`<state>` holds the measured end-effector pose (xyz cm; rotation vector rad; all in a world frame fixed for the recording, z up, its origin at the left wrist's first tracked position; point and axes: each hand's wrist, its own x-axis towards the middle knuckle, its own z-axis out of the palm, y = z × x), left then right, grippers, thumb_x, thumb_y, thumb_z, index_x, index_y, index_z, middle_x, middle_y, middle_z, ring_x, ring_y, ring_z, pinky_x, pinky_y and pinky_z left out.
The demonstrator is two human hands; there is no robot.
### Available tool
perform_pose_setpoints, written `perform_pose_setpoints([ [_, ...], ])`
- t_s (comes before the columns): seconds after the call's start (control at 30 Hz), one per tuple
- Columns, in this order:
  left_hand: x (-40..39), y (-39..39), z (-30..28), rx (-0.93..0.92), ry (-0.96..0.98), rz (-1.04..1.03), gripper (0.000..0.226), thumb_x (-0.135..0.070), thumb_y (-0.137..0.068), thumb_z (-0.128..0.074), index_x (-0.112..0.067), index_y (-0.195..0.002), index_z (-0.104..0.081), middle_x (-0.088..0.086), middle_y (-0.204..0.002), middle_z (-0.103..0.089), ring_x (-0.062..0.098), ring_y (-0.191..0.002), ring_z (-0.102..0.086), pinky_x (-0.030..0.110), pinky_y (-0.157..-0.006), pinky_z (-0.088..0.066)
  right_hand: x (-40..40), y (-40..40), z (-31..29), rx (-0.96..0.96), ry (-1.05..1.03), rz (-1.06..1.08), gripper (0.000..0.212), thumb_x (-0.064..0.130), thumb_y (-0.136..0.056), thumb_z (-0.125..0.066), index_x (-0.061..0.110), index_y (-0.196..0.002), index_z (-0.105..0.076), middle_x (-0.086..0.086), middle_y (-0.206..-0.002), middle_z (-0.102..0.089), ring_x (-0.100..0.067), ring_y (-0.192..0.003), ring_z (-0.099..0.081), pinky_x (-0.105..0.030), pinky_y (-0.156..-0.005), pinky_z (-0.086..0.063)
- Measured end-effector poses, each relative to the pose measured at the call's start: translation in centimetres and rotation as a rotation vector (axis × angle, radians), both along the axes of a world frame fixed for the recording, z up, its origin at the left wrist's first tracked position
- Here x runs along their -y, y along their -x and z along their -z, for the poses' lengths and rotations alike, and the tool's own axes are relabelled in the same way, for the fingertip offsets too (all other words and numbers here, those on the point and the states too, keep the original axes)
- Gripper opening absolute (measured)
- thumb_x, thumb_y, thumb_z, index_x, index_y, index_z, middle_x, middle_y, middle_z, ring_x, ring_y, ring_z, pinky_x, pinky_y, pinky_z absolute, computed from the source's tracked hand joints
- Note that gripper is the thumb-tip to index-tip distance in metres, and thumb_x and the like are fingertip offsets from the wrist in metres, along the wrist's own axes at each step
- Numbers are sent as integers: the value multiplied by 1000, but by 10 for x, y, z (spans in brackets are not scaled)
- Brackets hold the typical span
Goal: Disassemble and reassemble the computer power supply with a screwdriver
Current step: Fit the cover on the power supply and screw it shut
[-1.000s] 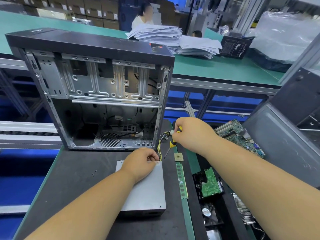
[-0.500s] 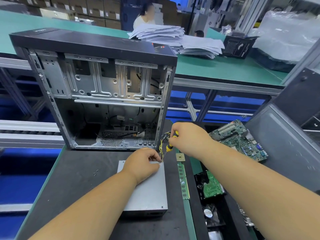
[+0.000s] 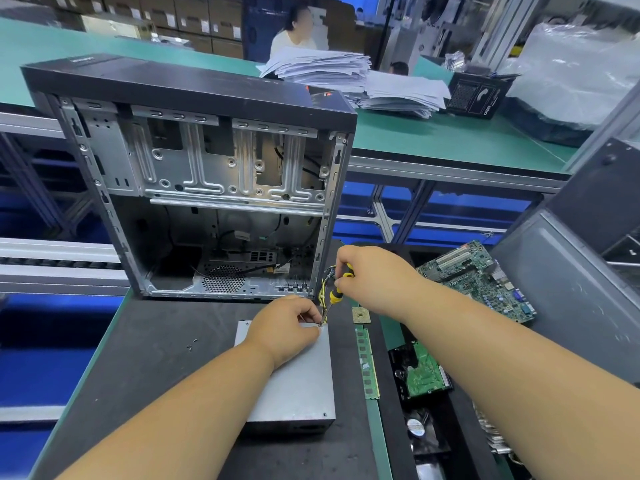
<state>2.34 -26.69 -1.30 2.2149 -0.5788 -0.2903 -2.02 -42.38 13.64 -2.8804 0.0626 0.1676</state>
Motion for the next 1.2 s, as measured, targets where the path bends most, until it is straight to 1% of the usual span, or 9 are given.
perform_pose_setpoints([
  [0.2,0,0,0,3,-1,3,13,-25,-73,-69,-37,-75,-66,-15,-88,-64,0,-83,-58,20,-72,-48,-4,-1,-4,-22,6,-75,3,18,-95,-55,21,-96,-54,0,-93,-59,-18,-81,-55,-27,-58,-36],
  [0.37,0,-1,1,3,9,-1,13,-26,-73,-69,-38,-76,-66,-16,-88,-63,0,-83,-57,23,-75,-49,-5,-2,-3,-29,2,-96,5,18,-95,-56,22,-97,-53,0,-97,-58,-19,-83,-55,-28,-59,-35],
  [0.53,0,-1,1,-1,5,-6,14,-27,-71,-69,-40,-74,-65,-16,-88,-63,0,-82,-58,24,-75,-50,-5,-5,-11,-106,37,-156,14,9,-95,-57,23,-97,-57,2,-101,-60,-19,-91,-58,-37,-76,-50],
  [0.67,0,-1,1,-10,12,-5,14,-26,-71,-68,-39,-75,-65,-16,-89,-63,0,-83,-58,24,-76,-50,-5,-7,-15,-182,36,-165,19,5,-94,-57,23,-97,-58,3,-100,-67,-17,-93,-63,-38,-81,-54],
  [0.77,-1,0,1,-8,18,-6,13,-27,-72,-69,-38,-76,-66,-17,-89,-63,1,-84,-58,25,-76,-51,-4,-8,-16,-185,70,-158,14,10,-95,-59,22,-103,-60,4,-101,-66,-15,-90,-60,-32,-72,-50],
  [0.83,-1,0,2,-6,23,-7,13,-26,-72,-69,-38,-76,-67,-17,-89,-63,1,-84,-58,25,-76,-51,-2,-7,-16,-165,101,-164,11,17,-95,-61,22,-105,-60,8,-93,-59,-11,-81,-54,-24,-60,-40],
  [0.9,-1,0,2,-8,28,-5,13,-26,-72,-69,-38,-76,-67,-17,-88,-62,1,-83,-58,24,-75,-50,-1,-6,-18,-143,134,-167,11,24,-95,-62,22,-106,-61,9,-88,-53,-12,-80,-51,-21,-56,-33],
  [1.0,-1,-1,2,-9,32,-7,13,-25,-72,-70,-37,-75,-68,-17,-87,-62,0,-82,-58,23,-74,-50,-2,-4,-19,-137,151,-163,16,32,-96,-60,19,-105,-61,4,-91,-56,-14,-79,-51,-24,-55,-32],
  [1.2,0,-1,2,-3,31,3,11,-26,-73,-71,-36,-77,-69,-17,-87,-62,0,-82,-58,22,-72,-49,-8,-6,-19,-126,284,-161,34,48,-98,-51,14,-97,-55,3,-72,-46,-10,-60,-40,-28,-50,-27],
])
